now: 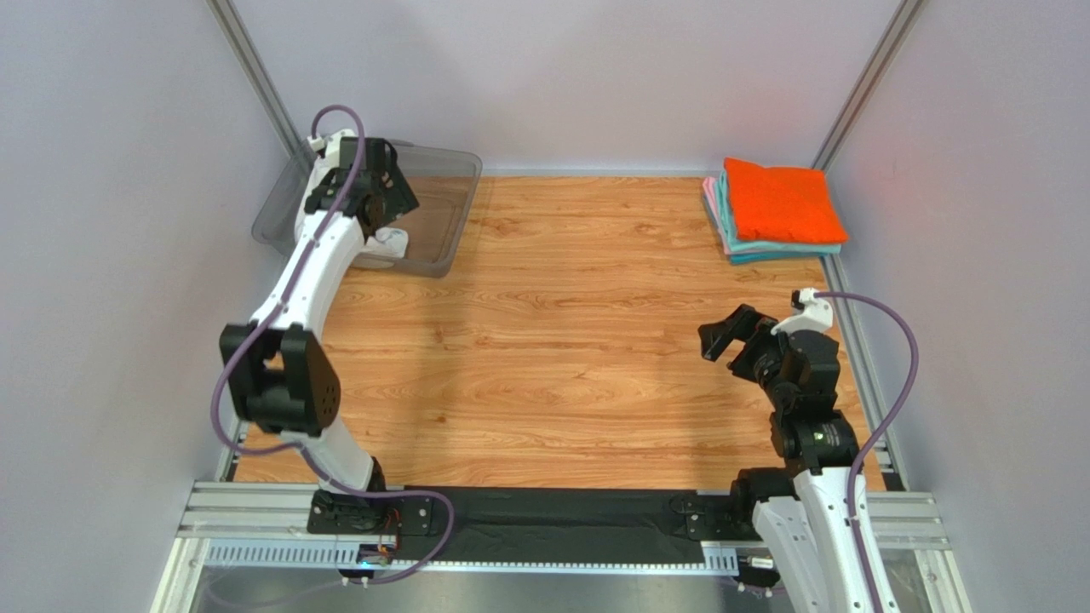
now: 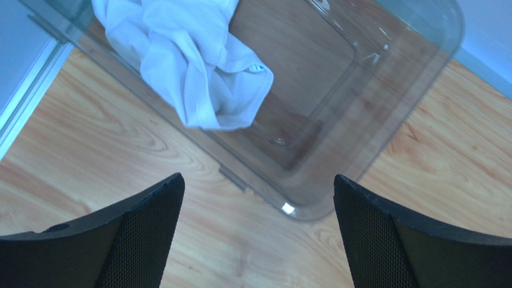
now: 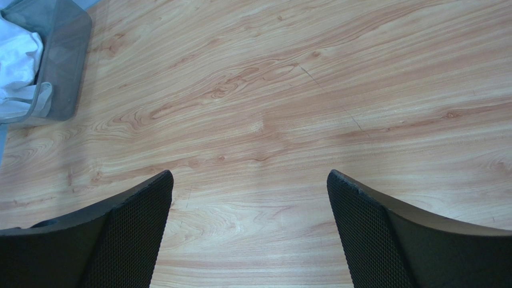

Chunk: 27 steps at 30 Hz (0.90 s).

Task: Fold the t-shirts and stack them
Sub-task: Grab the tshirt from the pile

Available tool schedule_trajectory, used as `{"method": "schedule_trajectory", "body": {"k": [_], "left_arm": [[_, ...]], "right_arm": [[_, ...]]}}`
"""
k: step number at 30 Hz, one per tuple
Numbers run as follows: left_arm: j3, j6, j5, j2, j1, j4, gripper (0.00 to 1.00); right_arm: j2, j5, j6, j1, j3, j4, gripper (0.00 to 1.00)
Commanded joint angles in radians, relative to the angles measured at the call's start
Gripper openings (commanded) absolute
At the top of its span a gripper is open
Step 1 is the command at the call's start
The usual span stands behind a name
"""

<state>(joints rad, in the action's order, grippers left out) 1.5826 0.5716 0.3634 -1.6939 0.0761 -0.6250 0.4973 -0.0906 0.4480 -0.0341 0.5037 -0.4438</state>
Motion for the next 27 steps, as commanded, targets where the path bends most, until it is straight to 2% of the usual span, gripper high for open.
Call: {"method": "schedule_trajectory", "body": {"k": [1, 6, 9, 18, 21, 24, 25, 27], "left_arm": [[0.18, -0.082, 0.008, -0.13, -0.07, -0.07, 1.0], [0.475, -0.15, 0.036, -0.412, -0.13, -0.153, 1.0], [0.559, -0.168, 0.025, -0.521, -0.151, -0.16, 1.0], [0.579, -0.216, 0.075, -0.677, -0.16, -0.13, 1.0], [0.586, -0.214, 0.066, -0.719, -0.162, -0.128, 1.0], [0.59, -0.21, 0.04, -0.74, -0.162, -0.127, 0.82], [0.591, -0.207, 0.026, -0.74, -0.162, -0.13, 0.63], [0.593, -0.21, -0.003, -0.733, -0.164, -0.131, 0.37]], "right_arm": [[0.021, 0.025, 0.0, 0.002, 0.006, 0.031, 1.0], [0.009, 0.066, 0.009, 0.002, -0.001, 0.019, 1.0], [0.009, 0.068, 0.003, 0.002, -0.001, 0.024, 1.0], [0.021, 0.086, 0.003, 0.002, -0.002, 0.024, 1.0], [0.012, 0.141, 0.008, 0.002, -0.002, 0.008, 1.0], [-0.011, 0.16, 0.009, 0.002, -0.007, 0.005, 1.0], [-0.022, 0.167, 0.011, 0.002, -0.008, 0.007, 1.0], [-0.028, 0.17, 0.012, 0.0, -0.011, 0.008, 1.0]]}}
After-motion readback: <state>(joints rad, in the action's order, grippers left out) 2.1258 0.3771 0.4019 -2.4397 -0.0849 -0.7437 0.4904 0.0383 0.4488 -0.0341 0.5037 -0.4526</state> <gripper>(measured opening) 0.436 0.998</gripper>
